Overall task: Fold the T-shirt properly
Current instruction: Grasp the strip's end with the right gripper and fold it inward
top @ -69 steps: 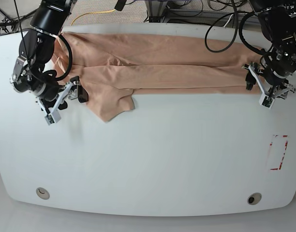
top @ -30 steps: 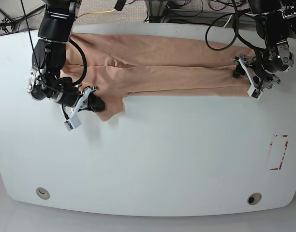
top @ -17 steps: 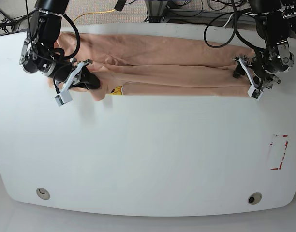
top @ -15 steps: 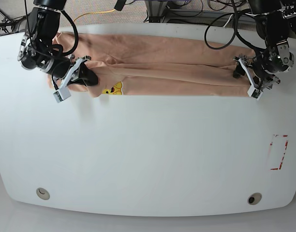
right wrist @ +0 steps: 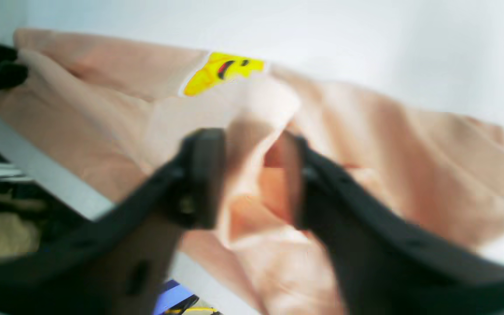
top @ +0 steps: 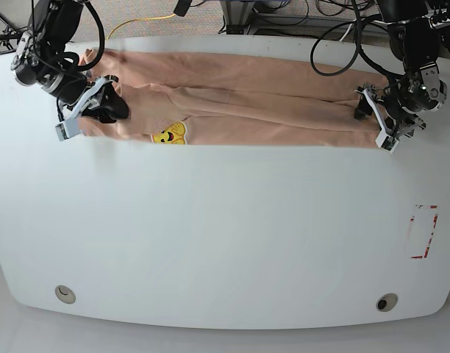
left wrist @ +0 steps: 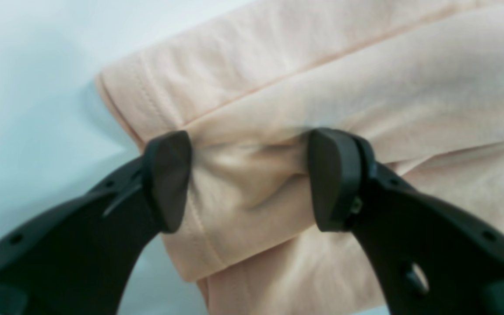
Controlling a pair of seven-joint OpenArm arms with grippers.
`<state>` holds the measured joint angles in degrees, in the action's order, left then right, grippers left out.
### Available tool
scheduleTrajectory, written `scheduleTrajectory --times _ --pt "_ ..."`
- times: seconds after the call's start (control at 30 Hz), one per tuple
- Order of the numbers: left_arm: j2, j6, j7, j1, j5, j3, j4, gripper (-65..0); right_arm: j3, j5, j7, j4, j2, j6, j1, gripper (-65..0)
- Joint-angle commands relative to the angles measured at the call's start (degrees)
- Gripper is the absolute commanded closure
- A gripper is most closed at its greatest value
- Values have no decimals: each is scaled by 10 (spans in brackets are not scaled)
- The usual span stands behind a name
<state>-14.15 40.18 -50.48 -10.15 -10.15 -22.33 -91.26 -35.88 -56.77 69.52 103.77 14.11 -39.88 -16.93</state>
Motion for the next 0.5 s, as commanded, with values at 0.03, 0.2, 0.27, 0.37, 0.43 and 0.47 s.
scheduleTrajectory --times 0.03,0.2,0.27,0.37,0.43,0.47 --pt "-15 -2 -30 -4 41 0 3 -390 -42 30 -9 -8 10 -1 7 -388" --pt "-16 -2 -30 -2 40 0 0 -390 -74 65 -9 -4 11 -1 4 -415" --pt "-16 -2 -31 3 40 0 -5 -390 -72 49 -7 8 11 -1 1 -415" --pt "-15 -2 -34 11 40 -7 -27 -390 -68 16 2 28 7 -1 -8 -415" --pt "-14 -2 -35 11 40 -15 -47 -390 -50 -13 9 36 -4 -1 -10 -415" --pt "-14 -2 -35 10 40 -18 -57 -390 -43 -25 10 42 -9 -1 -11 -415"
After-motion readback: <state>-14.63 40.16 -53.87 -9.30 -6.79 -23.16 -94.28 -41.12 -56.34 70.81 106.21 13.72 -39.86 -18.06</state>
